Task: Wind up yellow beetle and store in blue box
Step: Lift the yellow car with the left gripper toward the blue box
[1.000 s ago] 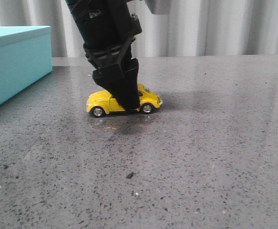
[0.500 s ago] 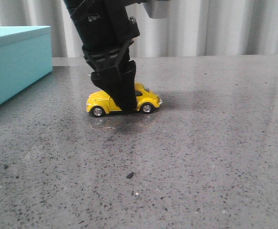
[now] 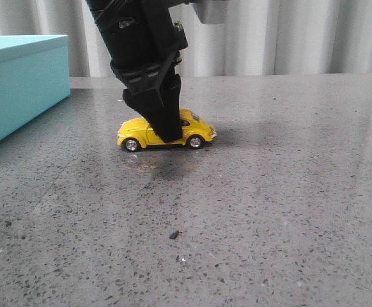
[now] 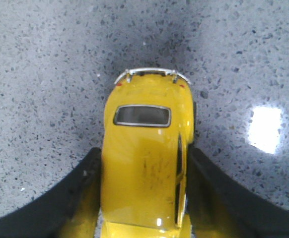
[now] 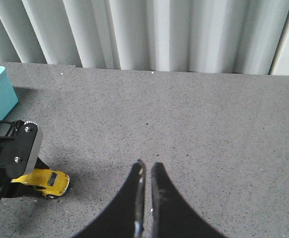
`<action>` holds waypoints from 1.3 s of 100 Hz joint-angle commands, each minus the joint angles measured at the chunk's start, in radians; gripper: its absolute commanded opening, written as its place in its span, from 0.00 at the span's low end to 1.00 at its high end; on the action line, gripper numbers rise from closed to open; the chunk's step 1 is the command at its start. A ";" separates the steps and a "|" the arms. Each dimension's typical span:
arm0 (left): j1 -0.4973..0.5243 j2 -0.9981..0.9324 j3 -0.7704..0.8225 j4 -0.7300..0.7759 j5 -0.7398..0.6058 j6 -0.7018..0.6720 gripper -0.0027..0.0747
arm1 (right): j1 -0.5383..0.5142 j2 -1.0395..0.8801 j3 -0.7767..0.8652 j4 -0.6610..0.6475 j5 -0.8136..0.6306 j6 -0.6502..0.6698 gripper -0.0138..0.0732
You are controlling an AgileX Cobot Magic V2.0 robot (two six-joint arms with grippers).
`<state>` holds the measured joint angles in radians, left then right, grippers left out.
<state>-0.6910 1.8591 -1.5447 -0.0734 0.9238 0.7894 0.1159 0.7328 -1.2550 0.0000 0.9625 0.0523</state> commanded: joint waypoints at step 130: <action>0.433 -0.170 -0.469 0.091 0.344 -0.321 0.13 | 0.002 0.002 -0.019 -0.028 -0.084 -0.008 0.11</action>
<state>-0.3155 1.7495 -1.9799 0.0263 1.2622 0.5383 0.1159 0.7328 -1.2550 -0.0134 0.9610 0.0523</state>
